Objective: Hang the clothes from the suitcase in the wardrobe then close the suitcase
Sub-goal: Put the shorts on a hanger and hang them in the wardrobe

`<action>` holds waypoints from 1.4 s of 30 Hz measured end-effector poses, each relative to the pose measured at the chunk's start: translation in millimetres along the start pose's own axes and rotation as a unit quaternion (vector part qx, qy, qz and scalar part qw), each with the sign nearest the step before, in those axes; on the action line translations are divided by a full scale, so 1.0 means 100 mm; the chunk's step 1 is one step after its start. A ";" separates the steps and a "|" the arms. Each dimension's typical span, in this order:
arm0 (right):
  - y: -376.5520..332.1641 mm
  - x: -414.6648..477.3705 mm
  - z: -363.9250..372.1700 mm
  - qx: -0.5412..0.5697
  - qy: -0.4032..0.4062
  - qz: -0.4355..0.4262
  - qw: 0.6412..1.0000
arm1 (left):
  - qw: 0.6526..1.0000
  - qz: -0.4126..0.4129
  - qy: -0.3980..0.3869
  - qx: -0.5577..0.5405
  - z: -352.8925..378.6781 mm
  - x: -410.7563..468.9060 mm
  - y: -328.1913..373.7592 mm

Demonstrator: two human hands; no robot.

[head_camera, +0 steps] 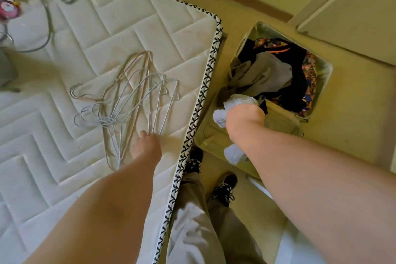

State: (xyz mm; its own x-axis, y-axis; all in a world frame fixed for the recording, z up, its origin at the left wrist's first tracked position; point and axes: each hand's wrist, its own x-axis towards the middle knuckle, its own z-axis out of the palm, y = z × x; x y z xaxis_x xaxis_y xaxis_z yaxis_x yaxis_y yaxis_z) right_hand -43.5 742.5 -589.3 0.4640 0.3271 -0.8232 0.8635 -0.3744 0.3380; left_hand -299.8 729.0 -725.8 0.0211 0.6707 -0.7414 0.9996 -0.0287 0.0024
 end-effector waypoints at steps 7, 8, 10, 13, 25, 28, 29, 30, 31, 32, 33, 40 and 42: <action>0.30 -0.15 -0.07 -0.004 0.042 0.027 0.999 | 0.998 -0.028 0.001 -0.057 -0.05 -0.12 -0.12; 0.36 -0.20 -0.12 0.010 0.041 0.027 0.999 | 0.997 -0.026 0.010 -0.069 -0.10 -0.16 -0.14; 0.49 -0.28 -0.18 0.028 0.044 0.029 0.998 | 0.994 -0.034 0.048 -0.089 -0.25 -0.26 -0.18; 0.73 -0.55 -0.25 -0.026 0.107 0.056 0.992 | 0.989 -0.068 0.105 -0.080 -0.62 -0.46 -0.17; 1.94 -1.50 -0.72 0.134 0.205 0.118 0.962 | 0.967 -0.127 0.218 0.028 -1.96 -1.24 0.24; 2.24 -1.75 -0.75 0.148 0.239 0.108 0.954 | 0.961 -0.127 0.245 0.022 -2.23 -1.50 0.48; 2.34 -1.81 -0.76 0.156 0.247 0.106 0.950 | 0.961 -0.120 0.250 0.015 -2.34 -1.57 0.58; 2.40 -1.83 -0.74 0.169 0.258 0.105 0.945 | 0.961 -0.115 0.252 -0.002 -2.42 -1.61 0.65; 2.54 -1.92 -0.76 0.184 0.283 0.106 0.935 | 0.959 -0.098 0.263 -0.031 -2.56 -1.70 0.80; 2.62 -1.98 -0.76 0.191 0.292 0.108 0.931 | 0.959 -0.086 0.267 -0.052 -2.65 -1.75 0.92; 2.69 -2.04 -0.77 0.199 0.294 0.107 0.929 | 0.958 -0.076 0.266 -0.075 -2.76 -1.82 1.05; 3.23 -2.43 -0.89 0.339 0.324 0.055 0.882 | 0.929 0.060 0.296 -0.214 -3.43 -2.37 2.11; 3.33 -2.54 -0.94 0.388 0.311 0.036 0.867 | 0.911 0.119 0.292 -0.265 -3.57 -2.51 2.38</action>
State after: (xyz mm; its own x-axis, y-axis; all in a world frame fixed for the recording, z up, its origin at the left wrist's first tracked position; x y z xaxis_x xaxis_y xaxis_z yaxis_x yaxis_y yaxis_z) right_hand 144.5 616.8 -224.7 0.7362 0.5934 -0.3253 0.5476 -0.8048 -0.2288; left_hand -60.6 819.0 -299.6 0.0906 0.9766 -0.1951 0.8308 0.0339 0.5555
